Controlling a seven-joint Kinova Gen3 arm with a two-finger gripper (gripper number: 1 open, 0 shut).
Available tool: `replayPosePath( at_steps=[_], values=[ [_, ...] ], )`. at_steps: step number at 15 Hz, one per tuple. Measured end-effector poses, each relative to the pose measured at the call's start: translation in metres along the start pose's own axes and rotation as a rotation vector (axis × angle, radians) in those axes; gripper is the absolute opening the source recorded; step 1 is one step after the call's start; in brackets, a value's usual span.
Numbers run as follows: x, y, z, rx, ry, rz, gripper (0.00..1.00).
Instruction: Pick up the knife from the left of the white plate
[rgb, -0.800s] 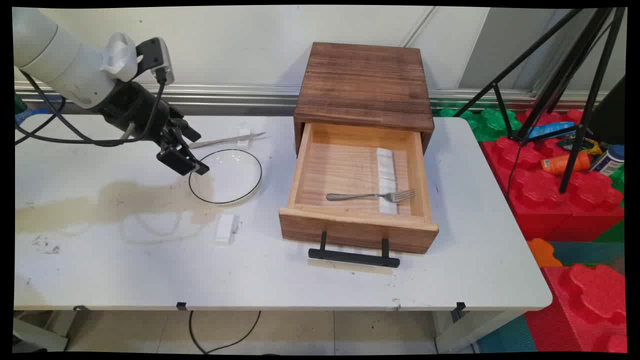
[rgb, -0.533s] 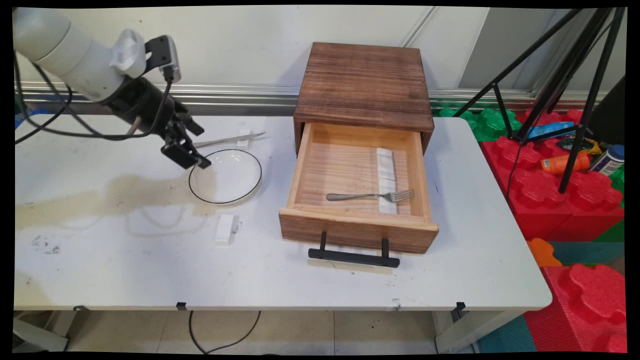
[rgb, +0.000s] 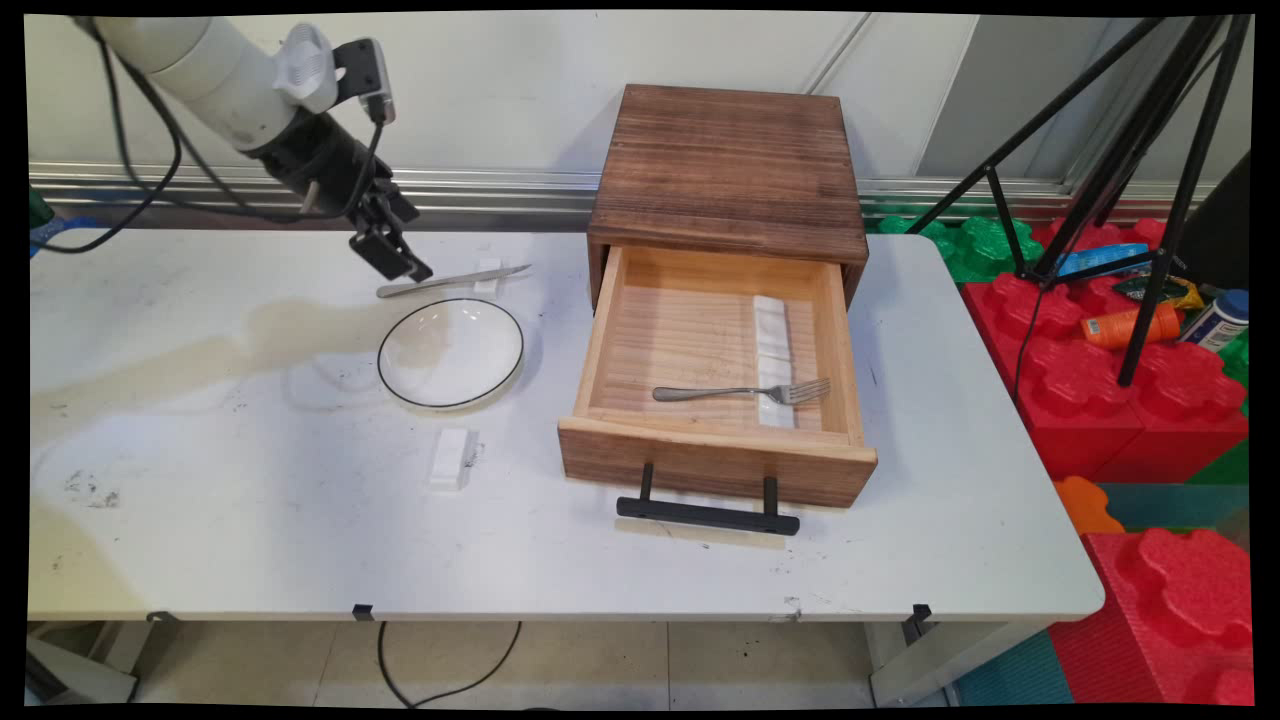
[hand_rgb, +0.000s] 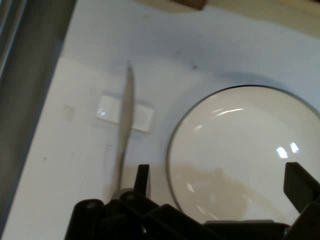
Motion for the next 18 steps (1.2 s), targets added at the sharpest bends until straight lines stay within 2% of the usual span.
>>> replayPosePath(
  at_steps=[7, 11, 18],
  values=[
    [0.010, -0.064, 0.045, 0.014, -0.065, 0.030, 1.00],
    [0.013, -0.093, 0.077, -0.008, -0.112, 0.072, 1.00],
    [0.014, -0.128, 0.123, -0.055, -0.169, 0.125, 1.00]
  ],
)
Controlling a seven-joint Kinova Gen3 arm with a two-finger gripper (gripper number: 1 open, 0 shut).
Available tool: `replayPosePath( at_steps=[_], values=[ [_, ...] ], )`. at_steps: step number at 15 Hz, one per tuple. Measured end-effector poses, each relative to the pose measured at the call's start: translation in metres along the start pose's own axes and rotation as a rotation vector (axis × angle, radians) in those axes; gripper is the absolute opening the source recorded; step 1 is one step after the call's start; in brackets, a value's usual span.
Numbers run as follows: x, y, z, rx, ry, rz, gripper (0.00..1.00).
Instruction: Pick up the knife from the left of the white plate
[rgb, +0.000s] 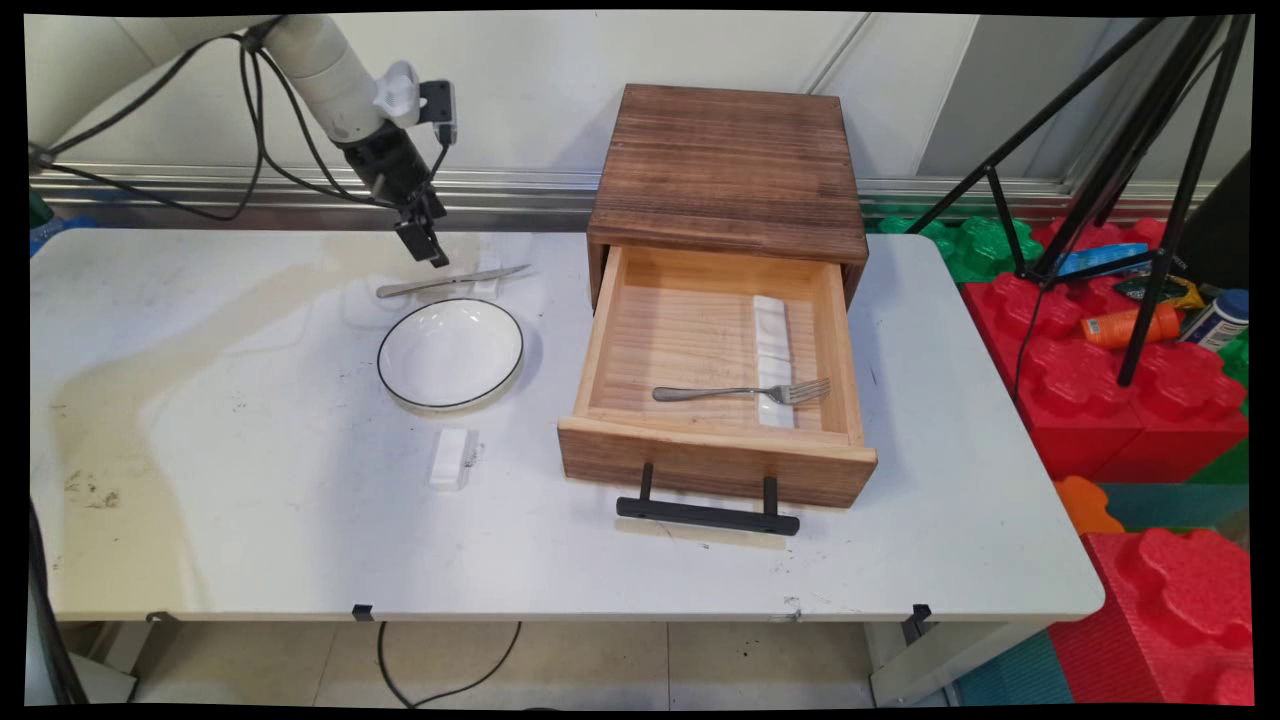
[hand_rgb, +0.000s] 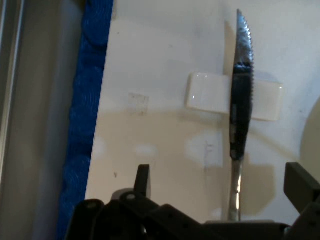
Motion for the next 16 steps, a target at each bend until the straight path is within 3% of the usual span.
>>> replayPosePath(
  at_steps=[7, 16],
  values=[
    [-0.002, -0.015, 0.028, -0.075, -0.032, 0.025, 1.00],
    [-0.002, -0.023, 0.047, -0.129, -0.032, 0.034, 1.00]
  ],
)
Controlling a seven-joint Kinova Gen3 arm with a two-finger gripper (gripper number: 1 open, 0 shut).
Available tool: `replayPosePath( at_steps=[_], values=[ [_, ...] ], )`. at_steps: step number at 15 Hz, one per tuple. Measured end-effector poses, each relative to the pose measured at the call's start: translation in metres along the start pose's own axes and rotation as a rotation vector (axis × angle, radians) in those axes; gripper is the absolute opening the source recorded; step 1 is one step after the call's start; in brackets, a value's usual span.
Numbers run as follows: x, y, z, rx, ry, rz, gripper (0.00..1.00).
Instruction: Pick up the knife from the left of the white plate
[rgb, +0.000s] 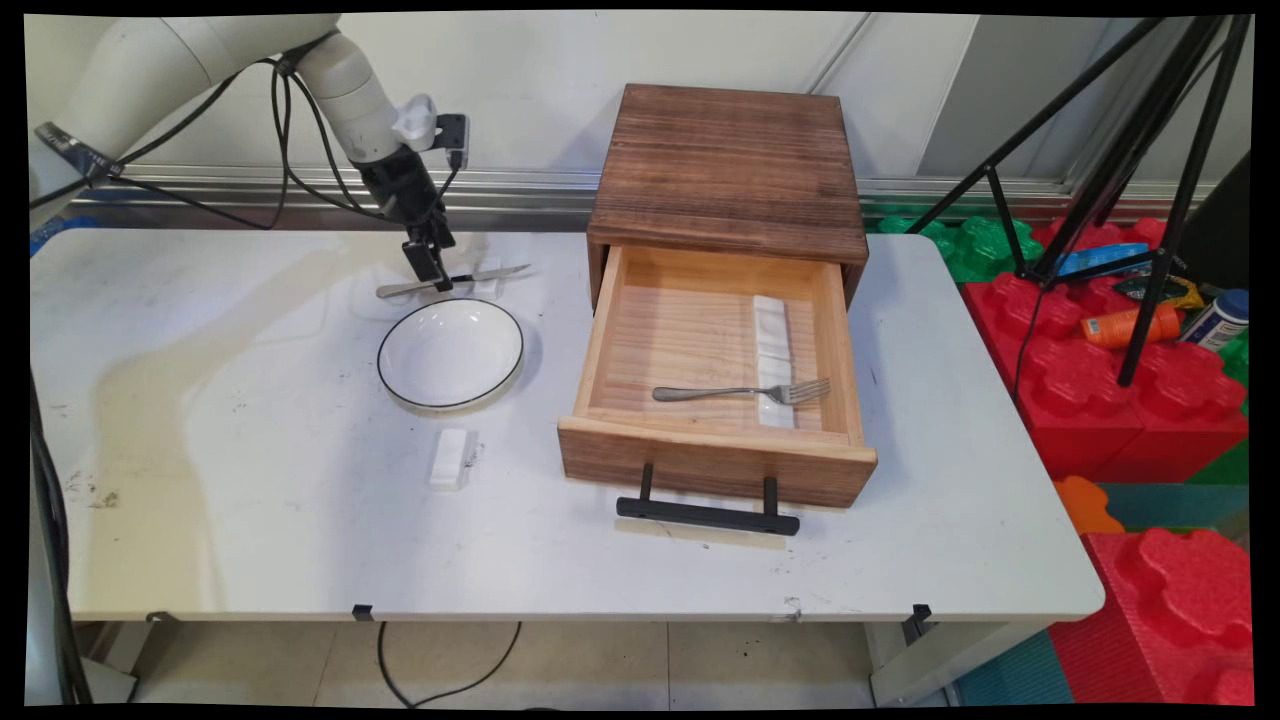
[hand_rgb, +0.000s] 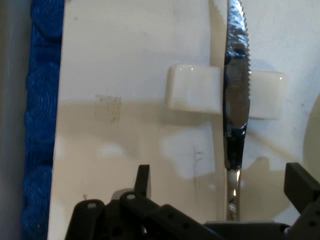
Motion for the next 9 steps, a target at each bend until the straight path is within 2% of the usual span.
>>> replayPosePath(
  at_steps=[7, 8, 9],
  values=[
    [0.003, -0.004, 0.011, -0.017, 0.005, 0.005, 1.00],
    [0.003, -0.005, 0.012, -0.020, 0.007, 0.006, 0.00],
    [0.004, -0.005, 0.013, -0.022, 0.008, 0.007, 0.00]
  ],
)
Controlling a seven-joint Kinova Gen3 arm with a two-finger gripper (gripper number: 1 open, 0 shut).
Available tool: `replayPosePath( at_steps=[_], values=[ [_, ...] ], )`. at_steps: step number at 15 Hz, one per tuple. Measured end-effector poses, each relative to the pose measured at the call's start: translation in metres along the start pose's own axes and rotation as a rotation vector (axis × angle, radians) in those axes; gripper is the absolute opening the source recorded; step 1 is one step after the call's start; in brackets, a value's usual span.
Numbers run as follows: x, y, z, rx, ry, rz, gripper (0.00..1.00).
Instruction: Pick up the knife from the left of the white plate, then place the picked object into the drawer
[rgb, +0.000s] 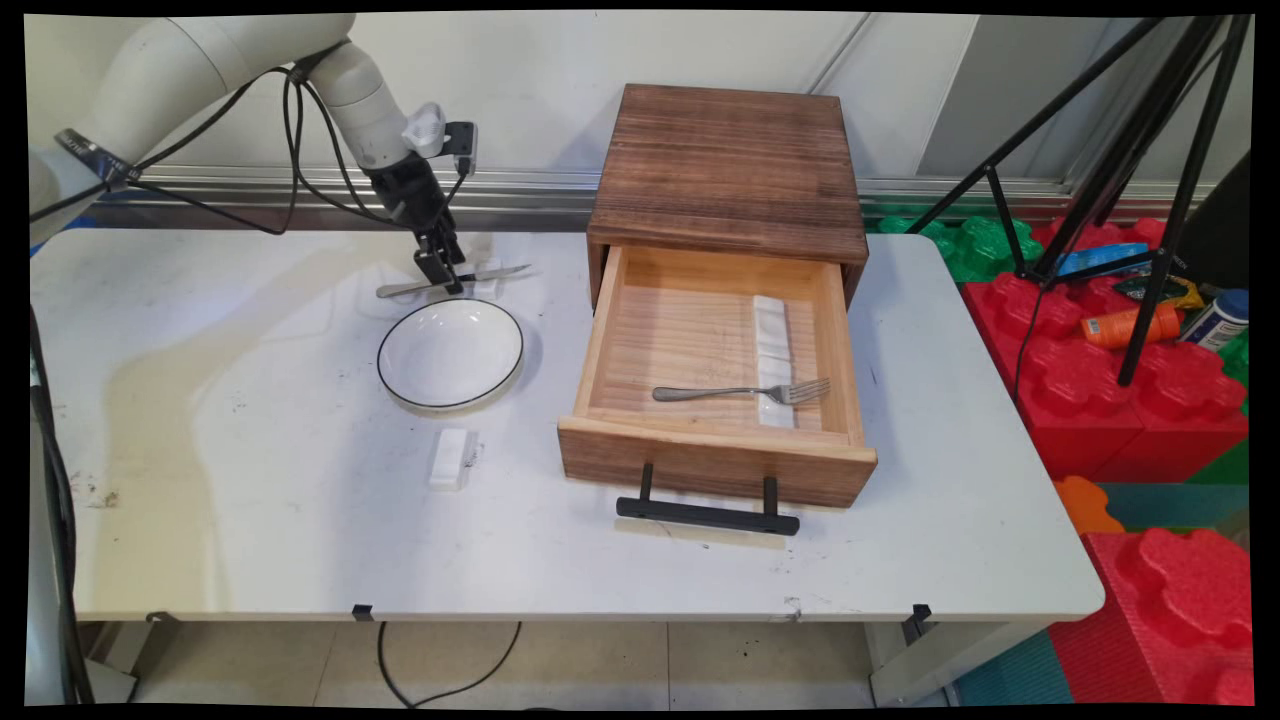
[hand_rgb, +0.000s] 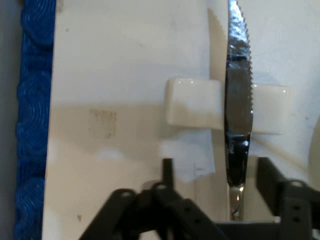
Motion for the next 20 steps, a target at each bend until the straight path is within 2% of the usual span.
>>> replayPosePath(
  at_steps=[9, 15, 20],
  values=[
    [-0.003, 0.006, -0.002, -0.005, 0.014, -0.009, 0.00],
    [-0.008, 0.011, -0.029, 0.064, 0.026, -0.076, 0.00],
    [-0.002, 0.025, -0.077, 0.149, 0.065, -0.136, 0.00]
  ],
)
